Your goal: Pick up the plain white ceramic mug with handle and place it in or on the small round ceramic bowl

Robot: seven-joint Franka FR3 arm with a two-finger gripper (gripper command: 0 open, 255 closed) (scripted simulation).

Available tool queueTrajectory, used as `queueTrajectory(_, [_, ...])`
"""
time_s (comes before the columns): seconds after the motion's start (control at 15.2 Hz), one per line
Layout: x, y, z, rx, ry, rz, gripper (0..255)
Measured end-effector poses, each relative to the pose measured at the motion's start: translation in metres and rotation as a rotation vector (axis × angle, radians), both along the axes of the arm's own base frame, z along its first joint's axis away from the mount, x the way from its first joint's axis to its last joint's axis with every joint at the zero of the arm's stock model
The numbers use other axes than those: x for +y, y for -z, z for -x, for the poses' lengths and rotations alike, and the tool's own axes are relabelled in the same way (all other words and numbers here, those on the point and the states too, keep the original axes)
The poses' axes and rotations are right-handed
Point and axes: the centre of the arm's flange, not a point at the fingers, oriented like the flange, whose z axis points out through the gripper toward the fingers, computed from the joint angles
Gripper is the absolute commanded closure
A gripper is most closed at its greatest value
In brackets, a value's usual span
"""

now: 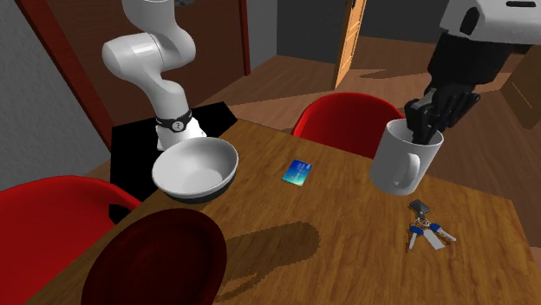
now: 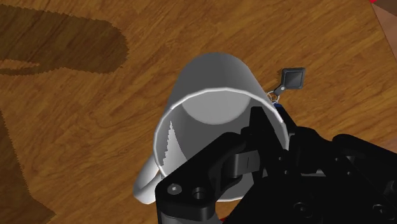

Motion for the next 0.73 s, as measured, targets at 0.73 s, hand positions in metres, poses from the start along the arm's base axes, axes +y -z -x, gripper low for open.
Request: queueTrajectory(0.73, [-0.007, -0.056, 0.001, 0.001, 0.0, 0.0, 255])
